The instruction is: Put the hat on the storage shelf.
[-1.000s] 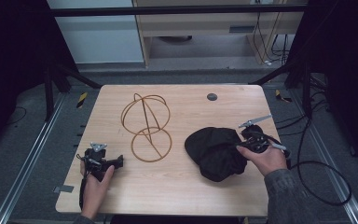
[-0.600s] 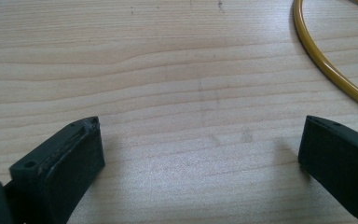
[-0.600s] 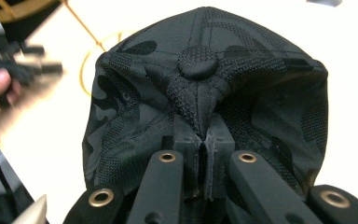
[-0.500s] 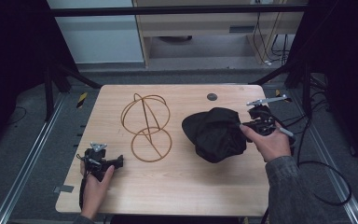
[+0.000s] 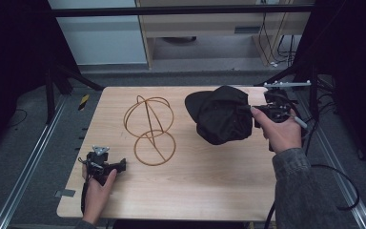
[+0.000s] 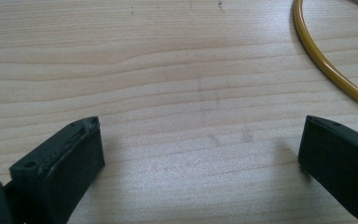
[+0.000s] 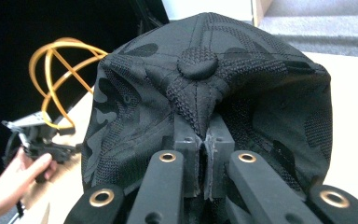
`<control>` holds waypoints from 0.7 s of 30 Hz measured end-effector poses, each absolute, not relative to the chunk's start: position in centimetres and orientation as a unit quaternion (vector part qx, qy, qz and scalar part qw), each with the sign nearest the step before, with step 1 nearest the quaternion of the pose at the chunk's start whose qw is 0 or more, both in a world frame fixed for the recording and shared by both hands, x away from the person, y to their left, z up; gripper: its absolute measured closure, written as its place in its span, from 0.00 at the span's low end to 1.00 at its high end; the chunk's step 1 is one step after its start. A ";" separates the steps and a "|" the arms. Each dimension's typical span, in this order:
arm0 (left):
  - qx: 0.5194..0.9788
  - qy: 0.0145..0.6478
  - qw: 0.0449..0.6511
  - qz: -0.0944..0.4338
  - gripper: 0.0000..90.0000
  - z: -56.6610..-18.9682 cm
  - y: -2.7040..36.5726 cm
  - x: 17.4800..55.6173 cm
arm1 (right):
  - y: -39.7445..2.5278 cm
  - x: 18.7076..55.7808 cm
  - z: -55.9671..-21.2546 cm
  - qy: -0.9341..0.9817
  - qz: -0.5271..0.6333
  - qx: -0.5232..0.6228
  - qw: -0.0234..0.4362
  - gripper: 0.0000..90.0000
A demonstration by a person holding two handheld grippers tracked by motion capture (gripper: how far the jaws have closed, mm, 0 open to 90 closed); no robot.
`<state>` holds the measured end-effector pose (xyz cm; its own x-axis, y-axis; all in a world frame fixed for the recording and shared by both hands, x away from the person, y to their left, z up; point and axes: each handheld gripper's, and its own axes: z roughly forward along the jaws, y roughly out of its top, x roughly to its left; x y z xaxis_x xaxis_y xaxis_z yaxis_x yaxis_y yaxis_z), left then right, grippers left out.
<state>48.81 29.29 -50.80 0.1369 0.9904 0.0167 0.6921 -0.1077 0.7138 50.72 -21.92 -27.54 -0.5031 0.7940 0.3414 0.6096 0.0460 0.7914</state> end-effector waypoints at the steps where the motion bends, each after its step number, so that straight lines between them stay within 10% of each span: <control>1: 0.698 0.603 0.286 0.260 0.00 -50.8 29.3 48.8 | -21.8 50.7 -27.3 0.716 0.492 0.486 0.095 0.96; 21: 0.696 0.604 0.288 0.260 0.00 -50.8 29.3 48.8 | -18.8 51.5 -23.2 0.707 0.527 0.459 0.105 0.96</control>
